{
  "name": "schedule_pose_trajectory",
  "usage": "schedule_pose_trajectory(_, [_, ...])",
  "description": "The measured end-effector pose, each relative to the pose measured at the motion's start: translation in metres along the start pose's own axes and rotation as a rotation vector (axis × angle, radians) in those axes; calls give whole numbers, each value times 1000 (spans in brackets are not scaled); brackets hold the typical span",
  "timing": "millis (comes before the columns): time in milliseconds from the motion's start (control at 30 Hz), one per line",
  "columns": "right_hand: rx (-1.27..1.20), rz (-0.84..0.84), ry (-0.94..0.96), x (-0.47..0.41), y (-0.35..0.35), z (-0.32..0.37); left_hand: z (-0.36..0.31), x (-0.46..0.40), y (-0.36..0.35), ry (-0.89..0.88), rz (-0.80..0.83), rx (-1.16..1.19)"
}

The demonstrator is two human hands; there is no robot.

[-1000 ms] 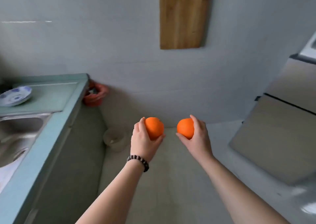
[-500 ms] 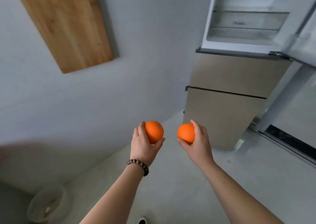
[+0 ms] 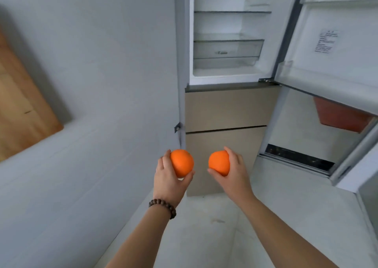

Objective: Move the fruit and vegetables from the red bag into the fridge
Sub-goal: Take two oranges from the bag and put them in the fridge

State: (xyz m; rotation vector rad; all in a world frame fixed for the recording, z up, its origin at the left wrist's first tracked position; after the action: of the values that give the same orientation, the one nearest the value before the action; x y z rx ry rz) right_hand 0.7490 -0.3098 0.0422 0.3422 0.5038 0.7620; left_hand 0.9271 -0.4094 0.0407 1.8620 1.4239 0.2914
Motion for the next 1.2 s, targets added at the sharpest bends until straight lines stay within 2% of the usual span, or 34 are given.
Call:
schedule_pose_trajectory(267, [47, -144, -42, -78, 29, -25, -47, -94, -50, -155, 72, 93])
schedule_pose_trajectory(433, [19, -195, -23, -152, 48, -43, -89, -163, -86, -241, 58, 112])
schedule_pose_trajectory(900, [11, -233, 184, -419, 139, -55, -234, -379, -155, -380, -156, 143])
schedule_pose_trajectory(1200, [62, -271, 307, -548, 134, -50, -278, -498, -169, -428, -213, 204])
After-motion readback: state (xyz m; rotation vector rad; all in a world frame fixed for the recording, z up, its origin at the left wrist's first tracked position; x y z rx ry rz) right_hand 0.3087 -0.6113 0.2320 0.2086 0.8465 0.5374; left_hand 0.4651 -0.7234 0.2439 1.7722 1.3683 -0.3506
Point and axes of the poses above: each hand's wrist, its own x-axis away from the middle knuckle, its own y-axis out of the back of the hand, z = x × y, the point moved 6 cm from there along -x, towards the middle knuckle, and after that the axes turned 7 degrees about -x, right-handed, at the moved point
